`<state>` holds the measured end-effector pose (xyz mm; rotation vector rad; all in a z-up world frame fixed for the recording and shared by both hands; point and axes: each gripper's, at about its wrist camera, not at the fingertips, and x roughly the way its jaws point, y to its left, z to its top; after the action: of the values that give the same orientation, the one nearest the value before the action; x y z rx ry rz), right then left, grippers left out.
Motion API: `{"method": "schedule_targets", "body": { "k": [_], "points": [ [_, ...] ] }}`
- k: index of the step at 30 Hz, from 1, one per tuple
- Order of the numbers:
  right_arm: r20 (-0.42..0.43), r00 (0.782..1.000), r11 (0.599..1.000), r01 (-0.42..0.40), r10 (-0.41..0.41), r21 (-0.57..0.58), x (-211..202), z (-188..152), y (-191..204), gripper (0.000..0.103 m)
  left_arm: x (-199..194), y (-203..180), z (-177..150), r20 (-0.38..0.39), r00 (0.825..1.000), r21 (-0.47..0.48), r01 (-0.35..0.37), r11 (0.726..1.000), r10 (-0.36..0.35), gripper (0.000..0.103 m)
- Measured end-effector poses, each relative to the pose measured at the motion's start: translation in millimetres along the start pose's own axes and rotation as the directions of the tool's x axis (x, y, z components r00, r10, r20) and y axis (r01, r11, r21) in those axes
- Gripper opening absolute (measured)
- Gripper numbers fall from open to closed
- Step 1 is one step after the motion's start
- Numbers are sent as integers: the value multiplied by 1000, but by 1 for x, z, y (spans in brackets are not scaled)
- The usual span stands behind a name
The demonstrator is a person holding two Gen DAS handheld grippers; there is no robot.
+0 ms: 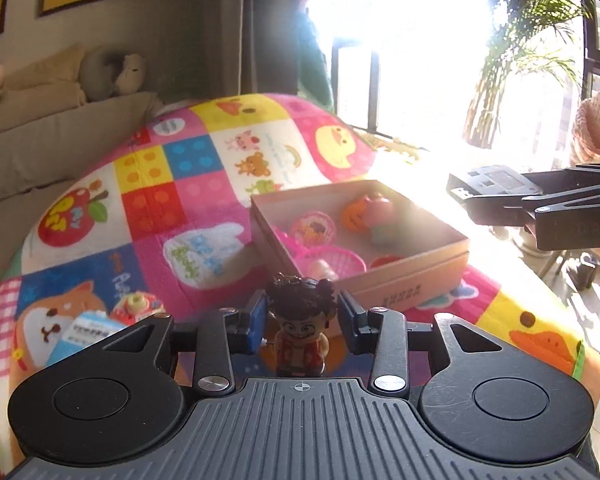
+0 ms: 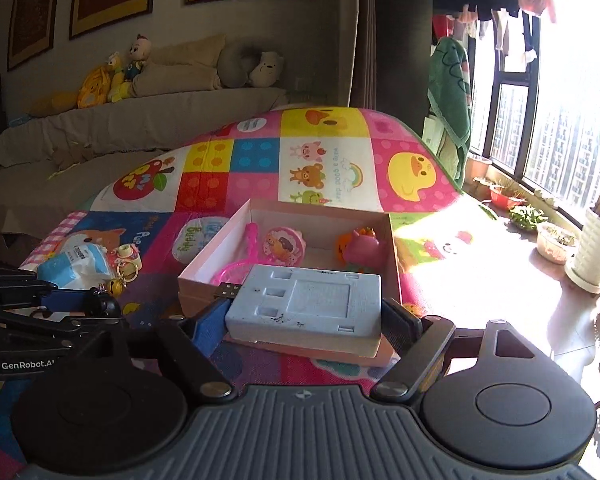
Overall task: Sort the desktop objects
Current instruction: 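Lower the figurine into the box with the left tool while right drops the power bank in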
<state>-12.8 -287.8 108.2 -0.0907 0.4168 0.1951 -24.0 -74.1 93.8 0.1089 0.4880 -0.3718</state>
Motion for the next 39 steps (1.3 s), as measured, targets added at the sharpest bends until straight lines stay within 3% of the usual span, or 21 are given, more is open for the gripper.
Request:
{"method": "schedule_targets", "body": {
  "k": [4,6,10,14,16,21,26,34,39],
  "points": [
    [116,991,997,70,-67,-21,-1,34,-12,81,15,-8,64,109,992,54,59,997,-65,42],
    [121,990,997,78,-75,-23,10,38,-16,81,31,-17,88,135,988,88,60,994,-71,42],
    [59,996,998,68,-68,-2,43,29,-22,81,65,-30,113,124,988,119,79,990,-94,42],
    [3,998,998,60,-60,7,77,16,-23,81,99,-39,117,93,989,125,104,987,-116,46],
    [-37,999,999,38,-37,9,92,11,-23,81,112,-38,115,79,992,117,87,989,-96,62],
    [-77,997,999,20,-17,39,96,-7,-24,86,112,-13,84,46,998,67,48,997,-52,78],
    [-113,993,1000,21,-19,15,90,-16,-15,86,89,25,21,-31,997,18,-66,998,67,89],
    [-137,990,999,-35,36,9,88,2,11,89,22,83,-60,-106,968,-109,-239,965,227,97],
    [-168,978,992,-116,123,47,103,23,43,89,-8,96,-84,-85,953,-186,-301,935,290,100]
  ]
}}
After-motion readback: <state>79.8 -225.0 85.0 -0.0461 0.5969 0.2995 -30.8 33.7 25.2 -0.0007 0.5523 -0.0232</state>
